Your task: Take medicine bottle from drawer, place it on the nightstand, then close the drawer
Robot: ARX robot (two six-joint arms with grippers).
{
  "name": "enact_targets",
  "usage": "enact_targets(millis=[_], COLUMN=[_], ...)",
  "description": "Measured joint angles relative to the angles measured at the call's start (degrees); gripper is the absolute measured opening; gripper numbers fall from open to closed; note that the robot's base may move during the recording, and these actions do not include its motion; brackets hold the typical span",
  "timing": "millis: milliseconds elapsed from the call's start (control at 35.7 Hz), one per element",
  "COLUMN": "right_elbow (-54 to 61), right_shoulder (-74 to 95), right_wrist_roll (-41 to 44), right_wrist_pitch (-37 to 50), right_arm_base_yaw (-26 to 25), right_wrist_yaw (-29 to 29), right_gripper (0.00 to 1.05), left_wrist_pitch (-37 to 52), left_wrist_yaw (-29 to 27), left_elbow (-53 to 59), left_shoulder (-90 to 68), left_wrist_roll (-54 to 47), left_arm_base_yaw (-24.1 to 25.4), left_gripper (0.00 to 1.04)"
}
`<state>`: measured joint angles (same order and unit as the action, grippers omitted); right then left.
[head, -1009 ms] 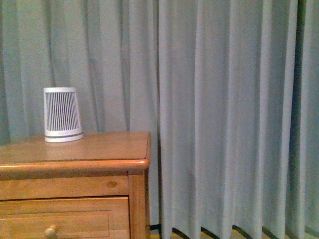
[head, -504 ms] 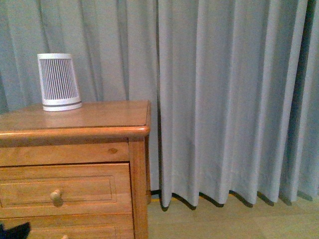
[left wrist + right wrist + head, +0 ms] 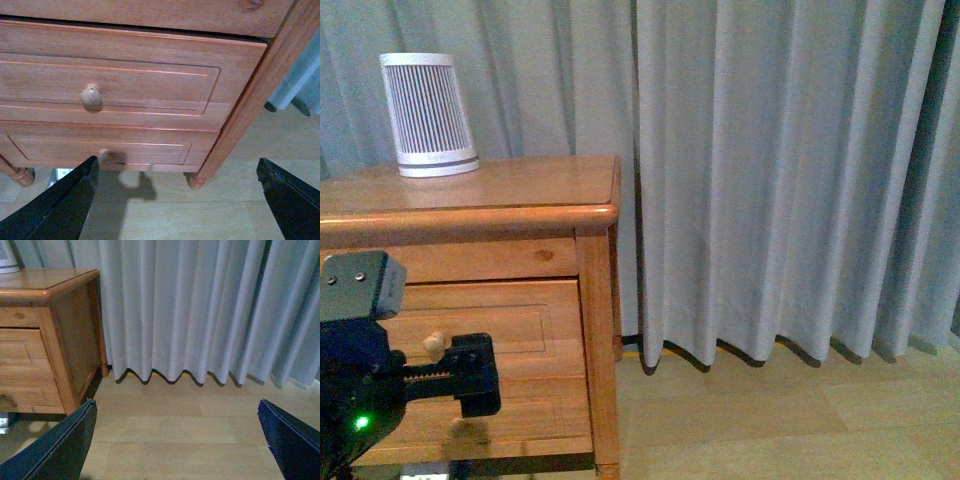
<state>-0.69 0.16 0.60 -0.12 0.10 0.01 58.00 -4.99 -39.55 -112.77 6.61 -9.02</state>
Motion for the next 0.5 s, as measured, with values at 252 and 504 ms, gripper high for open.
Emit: enact_targets(millis=[252, 504], right_elbow=[0.0, 0.0], right_shoulder=[0.0, 0.0], right_wrist_roll=[0.0, 0.0], right_wrist_pitch=[0.0, 0.0], right_arm_base_yaw=[0.0, 0.0], right_wrist_yaw=[0.0, 0.0], right_gripper=[0.98, 0.98], left_wrist_pitch=[2.05, 3.06], left_wrist_yaw=[1.27, 3.17], left_elbow=[-10.45, -16.57], left_shoulder=[-10.27, -16.87], left_wrist_roll=[-6.14, -11.96], left_arm_base_yaw=[2.8, 4.46], left_gripper=[0.98, 0.98])
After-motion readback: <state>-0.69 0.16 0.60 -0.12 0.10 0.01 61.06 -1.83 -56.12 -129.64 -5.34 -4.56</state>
